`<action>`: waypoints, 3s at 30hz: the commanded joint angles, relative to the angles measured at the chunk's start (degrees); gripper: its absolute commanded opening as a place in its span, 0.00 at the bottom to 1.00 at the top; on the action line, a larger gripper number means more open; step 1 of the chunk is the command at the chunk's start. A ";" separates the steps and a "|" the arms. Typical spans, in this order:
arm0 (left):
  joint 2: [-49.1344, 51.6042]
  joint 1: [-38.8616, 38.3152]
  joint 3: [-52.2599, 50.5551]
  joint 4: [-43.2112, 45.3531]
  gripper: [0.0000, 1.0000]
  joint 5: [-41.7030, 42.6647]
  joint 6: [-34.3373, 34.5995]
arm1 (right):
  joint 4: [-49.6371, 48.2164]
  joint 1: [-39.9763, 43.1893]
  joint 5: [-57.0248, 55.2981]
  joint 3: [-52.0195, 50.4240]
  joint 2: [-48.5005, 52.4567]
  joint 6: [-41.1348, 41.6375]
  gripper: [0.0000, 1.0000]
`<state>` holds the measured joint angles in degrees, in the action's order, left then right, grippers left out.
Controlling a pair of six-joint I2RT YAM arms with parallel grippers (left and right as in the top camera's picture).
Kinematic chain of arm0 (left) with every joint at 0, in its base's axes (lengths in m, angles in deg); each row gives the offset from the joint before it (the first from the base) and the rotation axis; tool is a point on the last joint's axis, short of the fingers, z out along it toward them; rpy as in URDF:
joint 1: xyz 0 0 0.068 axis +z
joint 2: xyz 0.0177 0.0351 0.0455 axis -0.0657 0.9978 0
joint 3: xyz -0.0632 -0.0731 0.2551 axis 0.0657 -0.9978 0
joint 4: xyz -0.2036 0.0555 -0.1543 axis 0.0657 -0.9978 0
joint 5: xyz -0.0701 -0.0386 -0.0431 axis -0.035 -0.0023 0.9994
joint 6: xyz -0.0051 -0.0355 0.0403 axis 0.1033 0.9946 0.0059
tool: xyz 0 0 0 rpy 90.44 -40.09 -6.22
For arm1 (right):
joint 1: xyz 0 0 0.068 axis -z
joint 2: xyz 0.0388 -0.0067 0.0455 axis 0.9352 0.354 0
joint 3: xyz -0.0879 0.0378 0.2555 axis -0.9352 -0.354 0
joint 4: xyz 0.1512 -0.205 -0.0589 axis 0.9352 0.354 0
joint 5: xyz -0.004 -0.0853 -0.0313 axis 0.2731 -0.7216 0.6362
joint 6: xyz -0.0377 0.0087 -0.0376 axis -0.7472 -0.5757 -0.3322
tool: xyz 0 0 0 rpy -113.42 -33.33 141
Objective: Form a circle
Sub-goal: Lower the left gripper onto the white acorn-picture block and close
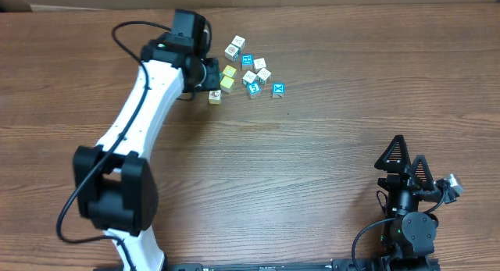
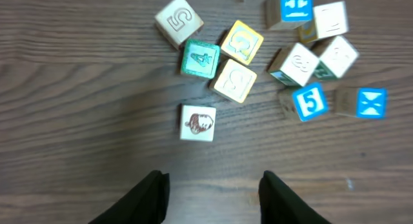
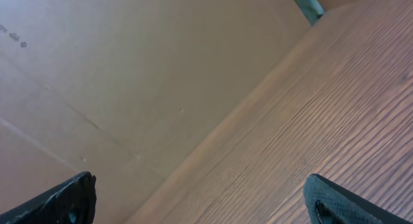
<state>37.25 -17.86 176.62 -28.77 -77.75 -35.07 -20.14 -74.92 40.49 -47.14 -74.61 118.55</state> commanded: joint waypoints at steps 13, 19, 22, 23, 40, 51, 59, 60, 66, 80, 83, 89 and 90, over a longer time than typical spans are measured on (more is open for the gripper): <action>11.10 -0.59 -0.87 5.62 0.46 -1.90 0.46 | 0.00 0.22 -0.39 -0.57 -0.66 -0.04 1.00; 12.87 -0.72 -0.87 7.32 0.46 -1.92 -0.57 | 0.00 0.22 -0.39 -0.57 -0.66 -0.04 1.00; 13.03 -0.72 -0.87 7.61 0.45 -1.97 -0.57 | 0.00 0.22 -0.39 -0.57 -0.66 -0.02 1.00; 13.05 -0.72 -0.87 7.78 0.44 -1.95 -0.57 | 0.00 0.22 -0.39 -0.57 -0.66 -0.04 1.00; 13.25 -0.98 -1.16 7.65 0.45 -4.02 -0.50 | 0.00 0.22 -0.39 -0.57 -0.66 -0.04 1.00; 13.88 -1.33 -1.18 8.66 0.32 -4.02 -0.52 | 0.00 0.22 -0.39 -0.57 -0.66 -0.04 1.00; 13.92 -1.42 -1.33 7.91 0.38 -4.04 -0.52 | 0.00 0.22 -0.39 -0.57 -0.66 -0.04 1.00; 13.92 -1.42 -1.33 7.91 0.37 -4.04 -0.52 | 0.00 0.22 -0.39 -0.57 -0.66 -0.04 1.00; 13.92 -1.44 -1.38 7.80 0.35 -4.02 -0.52 | 0.00 0.22 -0.39 -0.57 -0.66 -0.02 1.00; 13.92 -1.42 -2.82 9.03 0.35 -4.04 -0.52 | 0.00 0.22 -0.39 -0.57 -0.66 -0.02 1.00; 13.92 -1.40 -2.82 9.66 0.36 -4.04 -0.52 | 0.00 0.22 -0.39 -0.57 -0.66 -0.04 1.00; 13.92 -1.29 -2.82 10.78 0.37 -4.07 -0.52 | 0.00 0.22 -0.39 -0.57 -0.66 -0.04 1.00; 13.92 -1.29 -2.82 10.75 0.36 -4.04 -0.52 | 0.00 0.22 -0.39 -0.57 -0.66 -0.04 1.00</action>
<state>50.08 -18.80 174.02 -18.30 -81.05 -35.35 -20.14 -74.92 40.47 -47.14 -74.61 118.53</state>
